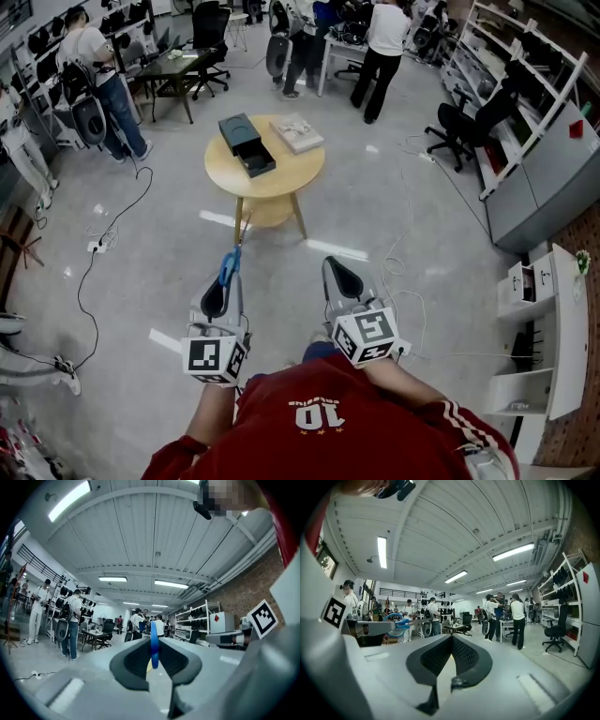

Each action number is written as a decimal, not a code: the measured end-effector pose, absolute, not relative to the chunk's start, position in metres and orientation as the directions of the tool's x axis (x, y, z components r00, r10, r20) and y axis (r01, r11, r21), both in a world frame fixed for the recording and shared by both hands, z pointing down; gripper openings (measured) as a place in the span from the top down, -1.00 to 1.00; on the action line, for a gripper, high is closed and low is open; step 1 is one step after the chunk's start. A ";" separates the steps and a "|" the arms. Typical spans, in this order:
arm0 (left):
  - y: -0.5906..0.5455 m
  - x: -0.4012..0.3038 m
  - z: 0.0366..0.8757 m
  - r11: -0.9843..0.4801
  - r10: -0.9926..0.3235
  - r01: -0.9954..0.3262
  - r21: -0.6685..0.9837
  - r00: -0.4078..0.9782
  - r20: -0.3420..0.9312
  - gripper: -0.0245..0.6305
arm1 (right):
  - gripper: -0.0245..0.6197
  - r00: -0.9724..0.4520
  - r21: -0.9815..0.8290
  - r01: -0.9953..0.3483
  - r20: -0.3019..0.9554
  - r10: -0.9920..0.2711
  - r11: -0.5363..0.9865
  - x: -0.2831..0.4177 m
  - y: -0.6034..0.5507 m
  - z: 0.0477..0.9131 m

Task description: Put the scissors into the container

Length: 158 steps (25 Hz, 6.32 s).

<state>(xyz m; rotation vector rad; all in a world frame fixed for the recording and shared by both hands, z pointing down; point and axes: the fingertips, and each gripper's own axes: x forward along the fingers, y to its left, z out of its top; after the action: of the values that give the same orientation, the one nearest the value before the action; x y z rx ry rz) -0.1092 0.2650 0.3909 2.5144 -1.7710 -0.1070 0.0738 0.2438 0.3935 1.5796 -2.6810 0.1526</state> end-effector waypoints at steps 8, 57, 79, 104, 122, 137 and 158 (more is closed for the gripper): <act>0.239 -0.103 0.404 -0.348 -0.937 -0.931 0.108 0.350 -0.008 0.77 | 0.96 -0.488 -0.069 -0.873 0.080 -0.869 0.483 0.078 0.220 0.401; -0.099 -0.111 0.408 -0.180 -0.976 -0.981 -0.070 0.169 0.140 0.77 | 0.96 -0.657 -0.205 -0.744 0.046 -0.753 0.636 0.068 -0.138 0.405; -0.284 -0.145 0.499 -0.265 -0.919 -0.964 -0.018 0.247 0.308 0.77 | 0.96 -0.613 -0.159 -0.788 0.110 -0.782 0.595 0.021 -0.301 0.402; -0.372 -0.159 0.706 -0.312 -0.774 -0.944 0.107 0.317 0.549 0.77 | 0.96 -0.522 -0.201 -0.850 0.202 -0.829 0.486 0.012 -0.362 0.457; -0.398 -0.141 0.771 -0.393 -0.692 -0.919 0.022 0.311 0.652 0.77 | 0.96 -0.490 -0.213 -0.868 0.228 -0.841 0.448 0.013 -0.369 0.467; -0.389 -0.114 0.767 -0.494 -0.646 -0.869 0.037 0.395 0.653 0.56 | 0.96 -0.486 -0.212 -0.870 0.219 -0.846 0.445 0.015 -0.370 0.461; -0.386 -0.146 0.616 -0.324 -0.847 -0.937 0.128 0.347 0.403 0.56 | 0.96 -0.585 -0.218 -0.807 0.168 -0.793 0.549 0.006 -0.365 0.437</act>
<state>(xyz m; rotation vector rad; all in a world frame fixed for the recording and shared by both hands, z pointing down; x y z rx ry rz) -0.1456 -0.3864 0.6156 2.2790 -1.5777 0.3754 0.0057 -0.3652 0.4369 1.4064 -2.7205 0.4226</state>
